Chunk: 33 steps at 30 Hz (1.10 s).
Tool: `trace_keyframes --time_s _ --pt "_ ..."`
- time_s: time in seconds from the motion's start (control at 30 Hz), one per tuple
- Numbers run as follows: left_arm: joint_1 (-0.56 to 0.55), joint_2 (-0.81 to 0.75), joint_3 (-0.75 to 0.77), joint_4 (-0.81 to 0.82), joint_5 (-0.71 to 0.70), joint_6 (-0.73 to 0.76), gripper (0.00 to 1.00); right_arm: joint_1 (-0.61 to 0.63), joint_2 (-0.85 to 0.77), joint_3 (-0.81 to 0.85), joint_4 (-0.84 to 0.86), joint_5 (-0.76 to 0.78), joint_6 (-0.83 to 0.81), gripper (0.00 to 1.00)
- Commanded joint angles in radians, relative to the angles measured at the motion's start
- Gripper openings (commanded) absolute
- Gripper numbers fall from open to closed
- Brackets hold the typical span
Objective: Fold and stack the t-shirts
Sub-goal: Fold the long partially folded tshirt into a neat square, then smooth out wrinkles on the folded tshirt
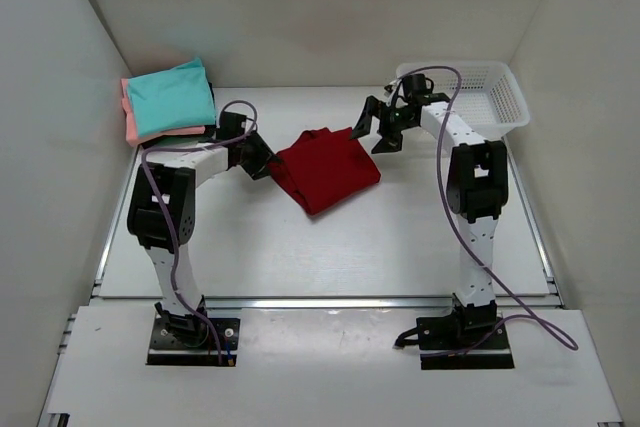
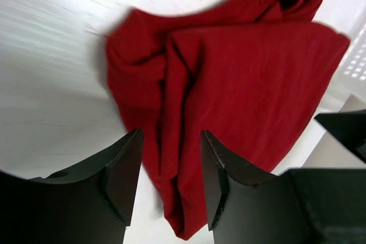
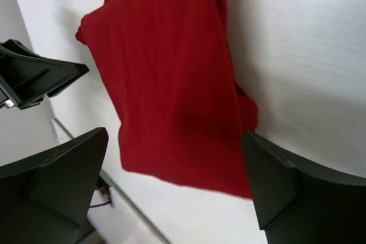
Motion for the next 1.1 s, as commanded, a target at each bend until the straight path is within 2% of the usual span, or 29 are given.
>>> trace_keyframes --time_s 0.0,0.17,0.43,0.53,0.57,0.6,0.63,0.67,0.7,0.73,0.77,0.97,1.03,1.07 --pt "-0.026 -0.042 -0.005 0.022 -0.074 0.000 0.55 0.022 -0.023 0.050 0.090 0.028 -0.078 0.99" --pt "-0.043 0.032 0.033 -0.019 -0.079 0.008 0.55 0.039 0.075 0.108 0.062 0.010 -0.141 0.99" --pt "-0.028 0.044 0.034 -0.029 -0.080 0.031 0.54 0.073 0.118 0.107 0.030 0.096 -0.193 1.00" --pt "-0.032 0.046 0.027 -0.038 -0.085 0.045 0.54 0.074 0.149 0.122 0.036 0.076 -0.190 0.98" --pt "-0.031 0.044 0.028 -0.045 -0.085 0.046 0.54 0.080 0.161 0.128 0.034 0.062 -0.189 0.88" --pt "-0.025 0.046 0.025 -0.047 -0.084 0.056 0.54 0.083 0.165 0.128 0.025 0.049 -0.192 0.82" --pt "-0.025 0.047 0.028 -0.048 -0.085 0.068 0.54 0.085 0.172 0.125 0.033 0.027 -0.199 0.71" --pt "-0.023 0.046 0.034 -0.061 -0.080 0.068 0.53 0.087 0.170 0.118 0.034 0.000 -0.198 0.51" --pt "-0.019 0.047 0.037 -0.065 -0.082 0.077 0.53 0.091 0.153 0.089 0.036 -0.014 -0.198 0.41" --pt "-0.014 0.053 0.039 -0.074 -0.076 0.088 0.53 0.093 0.144 0.040 0.042 -0.036 -0.192 0.23" --pt "-0.009 0.055 0.036 -0.079 -0.079 0.097 0.53 0.100 0.117 -0.018 0.048 -0.060 -0.204 0.01" --pt "0.024 0.058 0.034 -0.087 -0.045 0.143 0.53 0.194 -0.149 -0.449 0.178 -0.071 -0.169 0.00" --pt "0.031 0.064 0.041 -0.097 -0.038 0.157 0.52 0.240 -0.215 -0.514 0.198 -0.071 -0.150 0.09" --pt "0.031 0.063 0.039 -0.099 -0.037 0.161 0.52 0.251 -0.227 -0.542 0.201 -0.058 -0.152 0.20"
